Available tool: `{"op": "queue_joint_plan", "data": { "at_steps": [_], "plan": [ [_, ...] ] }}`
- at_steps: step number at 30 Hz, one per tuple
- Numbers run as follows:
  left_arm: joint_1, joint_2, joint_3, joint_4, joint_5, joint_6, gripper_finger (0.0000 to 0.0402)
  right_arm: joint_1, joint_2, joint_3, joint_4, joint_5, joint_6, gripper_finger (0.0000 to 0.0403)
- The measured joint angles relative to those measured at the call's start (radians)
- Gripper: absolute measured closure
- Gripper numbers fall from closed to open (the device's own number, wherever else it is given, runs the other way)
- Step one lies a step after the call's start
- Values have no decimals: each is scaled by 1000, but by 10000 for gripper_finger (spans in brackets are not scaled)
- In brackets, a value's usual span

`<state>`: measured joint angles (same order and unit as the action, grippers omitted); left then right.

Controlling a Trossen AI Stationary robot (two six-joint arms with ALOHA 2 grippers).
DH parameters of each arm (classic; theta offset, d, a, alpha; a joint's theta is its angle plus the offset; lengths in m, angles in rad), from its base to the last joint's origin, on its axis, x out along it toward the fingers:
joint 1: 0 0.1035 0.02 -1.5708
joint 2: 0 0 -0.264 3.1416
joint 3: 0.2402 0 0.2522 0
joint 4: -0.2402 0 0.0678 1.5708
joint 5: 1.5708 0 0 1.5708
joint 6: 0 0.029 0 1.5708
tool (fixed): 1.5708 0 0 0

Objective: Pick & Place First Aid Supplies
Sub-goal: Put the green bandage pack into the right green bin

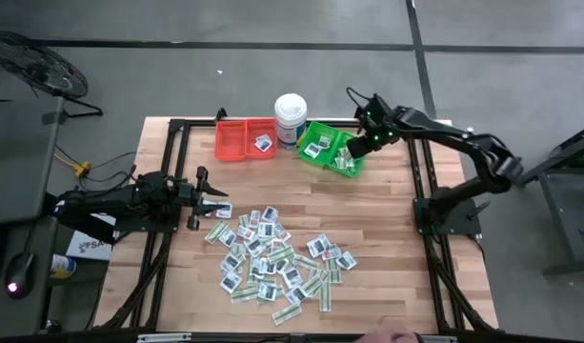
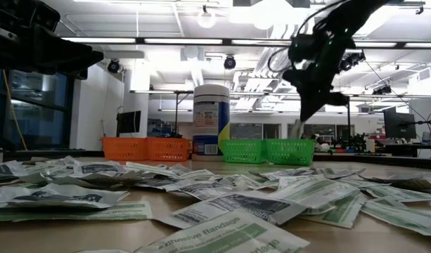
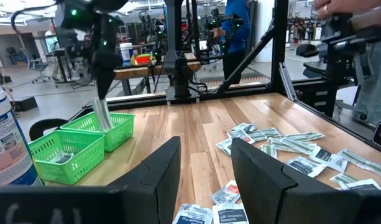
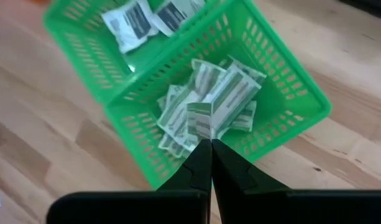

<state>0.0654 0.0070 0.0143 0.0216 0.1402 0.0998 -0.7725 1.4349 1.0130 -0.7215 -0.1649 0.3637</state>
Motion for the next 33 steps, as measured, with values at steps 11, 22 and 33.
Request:
{"op": "queue_joint_plan", "data": {
  "at_steps": [11,22,33],
  "plan": [
    [0,0,0,0,-1,0,261,-26,91,0,99,-30,-2,403],
    [0,0,0,0,-5,0,261,-26,92,0,92,-2,39,359],
    [0,0,0,0,-4,0,261,-3,68,0,101,100,55,210]
  ]
}}
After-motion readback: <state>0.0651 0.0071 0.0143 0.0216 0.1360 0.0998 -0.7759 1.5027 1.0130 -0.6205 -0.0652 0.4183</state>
